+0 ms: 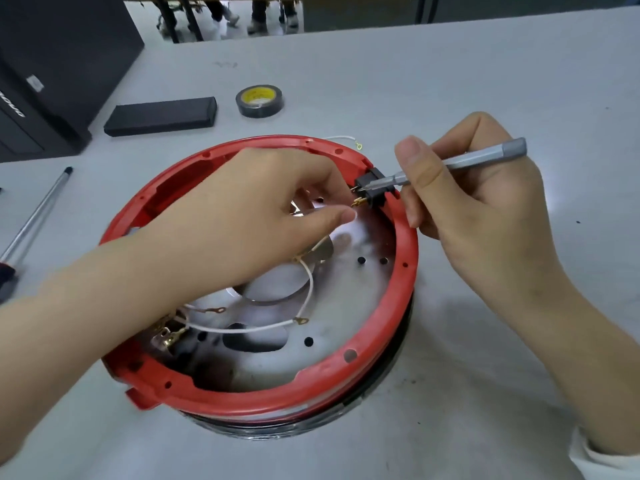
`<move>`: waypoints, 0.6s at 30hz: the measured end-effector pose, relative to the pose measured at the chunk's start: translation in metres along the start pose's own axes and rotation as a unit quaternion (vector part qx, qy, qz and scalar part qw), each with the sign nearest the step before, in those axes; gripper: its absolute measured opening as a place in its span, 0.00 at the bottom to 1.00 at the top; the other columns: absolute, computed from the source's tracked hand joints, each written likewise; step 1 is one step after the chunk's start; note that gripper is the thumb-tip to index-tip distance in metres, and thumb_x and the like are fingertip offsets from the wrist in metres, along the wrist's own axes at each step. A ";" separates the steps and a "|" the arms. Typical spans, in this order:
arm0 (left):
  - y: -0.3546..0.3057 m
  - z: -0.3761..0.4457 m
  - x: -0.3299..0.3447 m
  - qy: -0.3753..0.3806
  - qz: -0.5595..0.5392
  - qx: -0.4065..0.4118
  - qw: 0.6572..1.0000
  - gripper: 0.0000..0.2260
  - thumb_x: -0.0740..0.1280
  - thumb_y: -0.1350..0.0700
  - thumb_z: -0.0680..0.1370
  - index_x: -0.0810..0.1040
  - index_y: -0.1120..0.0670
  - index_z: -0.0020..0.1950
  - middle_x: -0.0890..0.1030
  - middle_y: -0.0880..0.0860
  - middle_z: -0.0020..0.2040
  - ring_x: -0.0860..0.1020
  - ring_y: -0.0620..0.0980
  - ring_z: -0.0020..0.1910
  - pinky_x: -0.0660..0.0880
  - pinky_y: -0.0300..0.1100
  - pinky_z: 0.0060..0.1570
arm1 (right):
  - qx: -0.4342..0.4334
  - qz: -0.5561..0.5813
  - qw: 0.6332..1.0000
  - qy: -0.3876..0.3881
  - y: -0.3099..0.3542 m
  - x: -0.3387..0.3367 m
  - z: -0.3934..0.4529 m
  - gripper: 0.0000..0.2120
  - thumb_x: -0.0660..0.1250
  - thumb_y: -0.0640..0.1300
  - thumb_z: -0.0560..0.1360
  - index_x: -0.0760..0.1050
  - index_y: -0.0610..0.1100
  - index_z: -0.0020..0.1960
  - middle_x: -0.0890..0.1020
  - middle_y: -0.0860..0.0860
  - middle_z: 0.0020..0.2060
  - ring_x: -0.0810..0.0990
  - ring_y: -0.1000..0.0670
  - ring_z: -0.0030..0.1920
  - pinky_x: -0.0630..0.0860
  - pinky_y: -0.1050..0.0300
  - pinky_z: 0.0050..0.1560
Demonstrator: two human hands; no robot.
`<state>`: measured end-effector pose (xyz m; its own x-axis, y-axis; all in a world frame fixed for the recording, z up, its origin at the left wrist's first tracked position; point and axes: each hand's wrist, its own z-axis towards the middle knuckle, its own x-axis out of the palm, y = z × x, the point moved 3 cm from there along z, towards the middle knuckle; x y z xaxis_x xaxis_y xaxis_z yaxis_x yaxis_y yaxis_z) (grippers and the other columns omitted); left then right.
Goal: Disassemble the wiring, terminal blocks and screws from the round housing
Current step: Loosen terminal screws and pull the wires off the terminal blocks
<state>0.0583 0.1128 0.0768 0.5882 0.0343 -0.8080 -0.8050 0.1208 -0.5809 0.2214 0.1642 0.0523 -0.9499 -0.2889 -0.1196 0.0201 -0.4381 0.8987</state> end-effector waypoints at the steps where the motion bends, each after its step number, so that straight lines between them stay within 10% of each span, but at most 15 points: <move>1: -0.001 0.003 -0.001 -0.001 0.007 -0.002 1.000 0.05 0.67 0.46 0.73 0.80 0.44 0.43 0.81 0.35 0.40 0.79 0.34 0.40 0.73 0.32 0.44 | 0.001 -0.006 1.000 -0.003 0.000 0.000 0.000 0.12 0.65 0.49 0.78 0.65 0.50 0.39 0.77 0.52 0.25 0.74 0.53 0.26 0.68 0.65 0.30; 12: 0.000 0.007 0.007 -0.039 -0.053 -0.026 0.998 0.05 0.72 0.52 0.73 0.80 0.48 0.38 0.82 0.42 0.31 0.80 0.40 0.28 0.76 0.35 0.33 | 0.013 -0.008 0.999 0.047 0.001 -0.002 0.006 0.05 0.65 0.42 0.78 0.78 0.48 0.46 0.79 0.63 0.29 0.77 0.60 0.28 0.69 0.72 0.31; 18: 0.001 0.009 0.009 -0.028 -0.062 -0.033 0.997 0.06 0.71 0.55 0.74 0.80 0.51 0.36 0.81 0.44 0.28 0.78 0.43 0.25 0.77 0.38 0.32 | -0.027 -0.089 0.995 0.044 0.004 0.006 0.002 0.07 0.59 0.49 0.80 0.70 0.50 0.44 0.75 0.58 0.30 0.77 0.51 0.34 0.77 0.50 0.36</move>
<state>0.0635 0.1221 0.0700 0.6857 0.0785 -0.7236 -0.7278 0.0619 -0.6830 0.2152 0.1627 0.0558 -0.9091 -0.2752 -0.3128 -0.1261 -0.5338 0.8362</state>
